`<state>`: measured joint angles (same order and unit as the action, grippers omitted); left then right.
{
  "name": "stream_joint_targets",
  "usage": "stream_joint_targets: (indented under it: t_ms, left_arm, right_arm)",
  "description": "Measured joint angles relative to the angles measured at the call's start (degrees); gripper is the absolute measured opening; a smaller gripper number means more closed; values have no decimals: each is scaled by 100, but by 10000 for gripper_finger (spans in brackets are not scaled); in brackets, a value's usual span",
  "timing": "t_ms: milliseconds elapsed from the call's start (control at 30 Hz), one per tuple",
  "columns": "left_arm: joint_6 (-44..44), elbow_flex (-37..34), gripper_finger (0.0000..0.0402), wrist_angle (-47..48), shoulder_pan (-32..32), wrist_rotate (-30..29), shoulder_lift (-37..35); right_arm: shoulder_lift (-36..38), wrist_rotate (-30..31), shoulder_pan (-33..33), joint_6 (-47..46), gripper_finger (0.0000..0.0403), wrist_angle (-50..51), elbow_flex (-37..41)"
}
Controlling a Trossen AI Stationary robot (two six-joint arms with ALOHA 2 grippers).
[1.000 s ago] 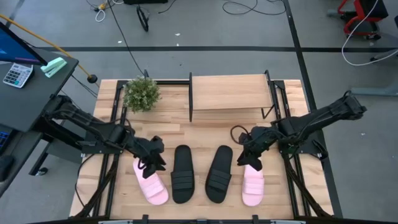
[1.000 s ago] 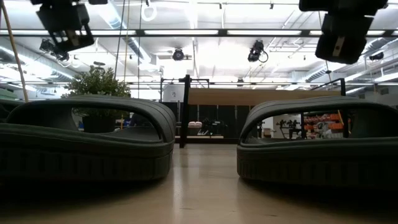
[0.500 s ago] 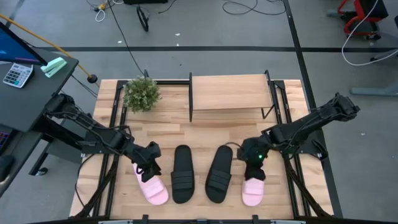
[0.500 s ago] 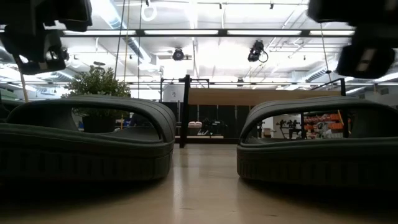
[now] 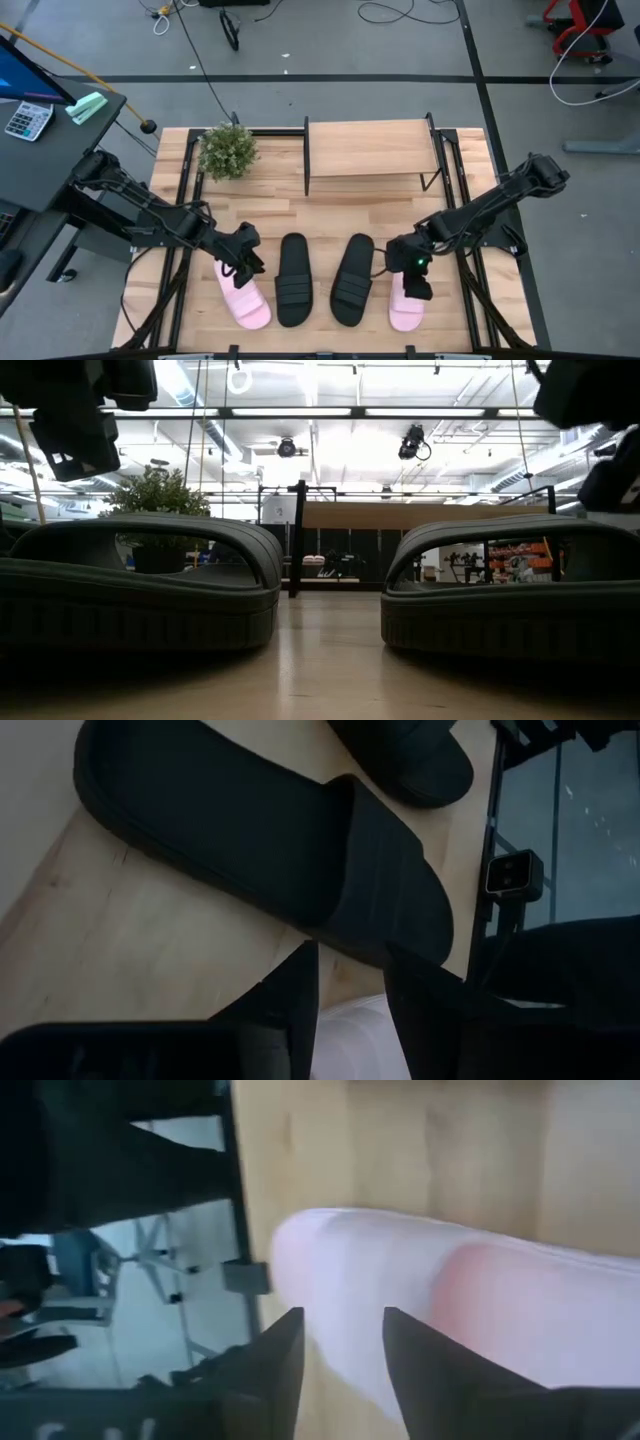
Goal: Pick and place slides into the shelf
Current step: Put the right pink slipper on the shelf
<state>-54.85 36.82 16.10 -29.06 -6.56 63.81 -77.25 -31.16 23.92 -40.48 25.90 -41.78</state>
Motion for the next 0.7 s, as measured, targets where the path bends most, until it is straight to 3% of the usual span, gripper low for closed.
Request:
stream_joint_targets:
  t_ms: [400,533,700]
  left_arm:
    - [13,0,110,2,0,-331,0]
    - [71,0,110,4,0,-383,0]
    - [203,0,107,17,0,-438,0]
  right_arm:
    - [-561,316,-9,-24,272,253,4]
    - [-494,322,-28,-187,289,300,4]
    - [-425,171,-9,-105,280,286,4]
